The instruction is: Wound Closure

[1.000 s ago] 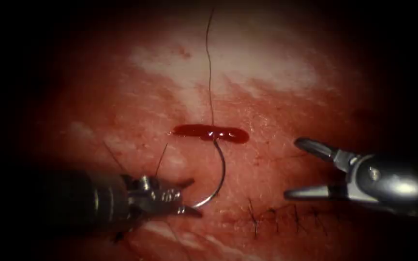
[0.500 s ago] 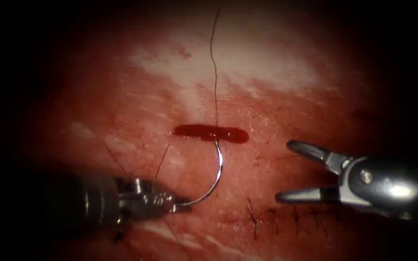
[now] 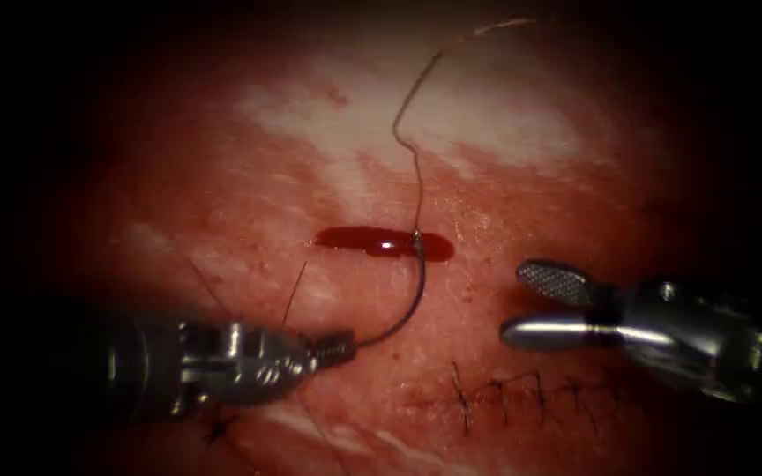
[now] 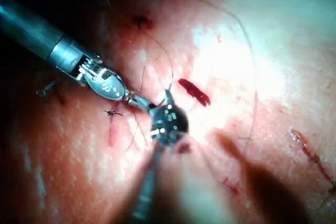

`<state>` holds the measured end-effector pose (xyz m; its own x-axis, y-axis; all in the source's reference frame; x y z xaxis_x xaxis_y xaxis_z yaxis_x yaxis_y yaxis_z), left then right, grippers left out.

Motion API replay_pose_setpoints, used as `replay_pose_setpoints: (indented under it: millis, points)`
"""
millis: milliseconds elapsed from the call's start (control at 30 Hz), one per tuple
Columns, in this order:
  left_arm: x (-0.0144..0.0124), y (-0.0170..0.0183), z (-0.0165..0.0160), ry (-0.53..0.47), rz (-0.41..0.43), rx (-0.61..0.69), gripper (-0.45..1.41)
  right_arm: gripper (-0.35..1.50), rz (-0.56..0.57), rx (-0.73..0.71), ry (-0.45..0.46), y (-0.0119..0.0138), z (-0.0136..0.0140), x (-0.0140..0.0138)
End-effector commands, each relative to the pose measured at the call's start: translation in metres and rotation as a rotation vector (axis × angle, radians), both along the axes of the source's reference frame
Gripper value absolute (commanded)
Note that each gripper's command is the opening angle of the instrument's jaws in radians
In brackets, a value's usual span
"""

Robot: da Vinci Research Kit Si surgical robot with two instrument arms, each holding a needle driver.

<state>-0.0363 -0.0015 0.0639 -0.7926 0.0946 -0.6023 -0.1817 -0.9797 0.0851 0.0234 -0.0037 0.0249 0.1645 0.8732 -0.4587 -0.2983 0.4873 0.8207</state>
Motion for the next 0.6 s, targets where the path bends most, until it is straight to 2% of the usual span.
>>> replay_pose_setpoints:
  millis: [33, 167, 433, 600]
  points:
    - [-0.0005, -0.0004, 0.0006, -0.002, 0.000, -0.009, -0.45, 0.59, -0.001, 0.001, 0.002, -0.0003, 0.0010, 0.0007]
    - [-0.0006, -0.0003, -0.0004, -0.016, 0.001, -0.054, -0.45, 0.72, -0.002, 0.003, -0.007, -0.0001, 0.0019, 0.0014]
    - [-0.0011, 0.0000, -0.0037, -0.040, -0.011, -0.092, -0.45, 0.77, -0.003, -0.001, -0.036, 0.0003, 0.0033, 0.0021]
    - [-0.0016, -0.0002, -0.0044, -0.037, -0.014, -0.102, -0.45, 0.81, 0.005, -0.002, -0.042, 0.0006, 0.0035, 0.0028]
